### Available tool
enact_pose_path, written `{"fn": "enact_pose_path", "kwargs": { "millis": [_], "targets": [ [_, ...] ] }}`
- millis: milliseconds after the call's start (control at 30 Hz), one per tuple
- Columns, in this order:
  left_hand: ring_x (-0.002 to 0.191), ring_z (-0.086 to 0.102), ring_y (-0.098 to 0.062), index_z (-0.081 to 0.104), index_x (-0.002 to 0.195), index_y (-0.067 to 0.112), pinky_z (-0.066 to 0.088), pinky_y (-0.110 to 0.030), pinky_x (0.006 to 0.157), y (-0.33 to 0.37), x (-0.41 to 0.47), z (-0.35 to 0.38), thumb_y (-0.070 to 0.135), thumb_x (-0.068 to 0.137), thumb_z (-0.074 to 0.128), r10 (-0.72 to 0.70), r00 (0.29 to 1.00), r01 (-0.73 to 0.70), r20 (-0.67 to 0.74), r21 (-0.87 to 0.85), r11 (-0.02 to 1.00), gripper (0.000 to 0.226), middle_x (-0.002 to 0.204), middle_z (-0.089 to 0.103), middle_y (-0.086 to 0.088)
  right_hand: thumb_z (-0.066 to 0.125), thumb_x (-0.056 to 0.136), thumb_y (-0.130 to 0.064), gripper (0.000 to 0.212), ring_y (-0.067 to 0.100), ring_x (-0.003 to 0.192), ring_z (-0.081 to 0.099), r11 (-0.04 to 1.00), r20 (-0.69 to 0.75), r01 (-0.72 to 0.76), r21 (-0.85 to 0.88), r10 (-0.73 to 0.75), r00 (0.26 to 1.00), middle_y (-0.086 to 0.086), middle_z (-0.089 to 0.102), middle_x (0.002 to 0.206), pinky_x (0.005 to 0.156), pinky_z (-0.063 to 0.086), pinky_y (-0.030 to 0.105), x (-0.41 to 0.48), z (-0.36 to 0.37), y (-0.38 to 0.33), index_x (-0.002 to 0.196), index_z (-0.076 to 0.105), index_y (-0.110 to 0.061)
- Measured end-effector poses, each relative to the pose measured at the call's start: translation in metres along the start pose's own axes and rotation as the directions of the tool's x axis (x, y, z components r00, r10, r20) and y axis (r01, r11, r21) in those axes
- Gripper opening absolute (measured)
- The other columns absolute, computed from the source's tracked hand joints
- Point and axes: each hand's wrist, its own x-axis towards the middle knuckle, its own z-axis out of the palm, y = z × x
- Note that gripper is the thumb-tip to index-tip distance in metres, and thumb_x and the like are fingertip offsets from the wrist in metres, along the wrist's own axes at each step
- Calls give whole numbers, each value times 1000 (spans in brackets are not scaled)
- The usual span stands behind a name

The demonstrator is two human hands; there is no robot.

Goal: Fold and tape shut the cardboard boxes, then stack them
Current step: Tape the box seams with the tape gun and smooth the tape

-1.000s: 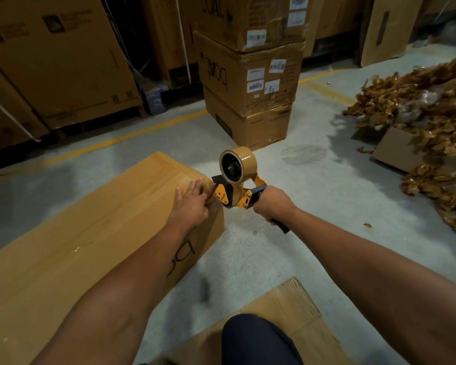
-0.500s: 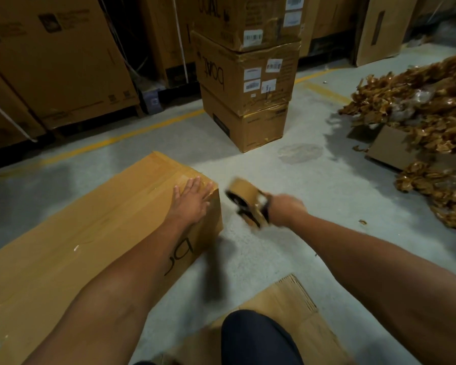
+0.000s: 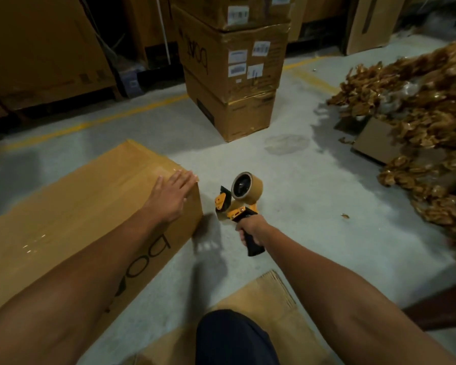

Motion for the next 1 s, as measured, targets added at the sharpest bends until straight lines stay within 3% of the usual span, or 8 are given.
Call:
{"fn": "enact_pose_path", "kwargs": {
  "millis": [333,433,500,567,700,767,900,1000],
  "targets": [
    [149,27,-26,33,155,20,32,-46,115,1,0,13,19,100,49,26,985,-23,-169,22,999,57,161,31,-4,56,91,3,18,21,40,50,937,136,-144,318,105,985,11,50,54,41,47,24,57,36,-4,75,51,-4],
    [140,45,-28,50,145,16,42,-44,107,-1,-2,15,22,95,62,44,967,-38,-252,31,999,51,150,49,-8,63,86,0,11,25,45,59,982,30,-91,166,87,996,14,58,59,47,54,31,73,36,7,80,55,-3],
    [137,48,-26,55,141,17,43,-43,107,-2,-3,14,24,94,64,31,956,-32,-291,-1,999,48,147,53,-6,74,79,-20,22,31,76,71,984,-128,-44,-172,22,992,15,69,86,71,60,38,81,30,13,94,64,-8],
    [141,43,-23,52,144,21,37,-43,113,1,-5,11,29,98,57,2,961,-15,-276,-45,999,46,151,49,-3,73,77,-34,34,31,102,68,918,-217,-63,-390,-26,976,10,69,106,85,55,35,80,23,14,103,65,-15],
    [153,8,-15,21,158,28,12,-45,123,0,-2,5,42,106,30,-39,991,26,-127,-105,994,55,166,14,7,68,74,-47,50,35,114,57,903,-368,-89,-420,-80,926,14,60,125,94,51,43,60,27,-14,112,65,-14],
    [153,-2,-11,10,160,26,4,-43,124,-2,1,3,43,107,22,-76,994,64,-84,-129,989,57,167,2,8,62,84,-37,47,39,121,50,905,-430,42,-423,-241,870,18,51,133,99,46,48,40,40,-45,121,59,-9],
    [153,-3,-12,6,160,19,1,-43,125,-1,2,-6,36,108,20,-286,956,259,-64,-267,928,57,167,0,5,52,97,-9,35,27,122,58,784,-291,550,-288,-619,729,11,62,133,103,44,35,-11,87,-117,130,62,-9],
    [153,-11,-16,-4,160,20,1,-48,123,-2,0,-7,31,106,28,-342,939,332,-40,-158,930,63,167,-10,5,48,101,-15,30,28,116,62,651,-150,671,-355,-748,646,10,69,125,95,45,32,-30,127,-139,125,67,-10]
  ]
}}
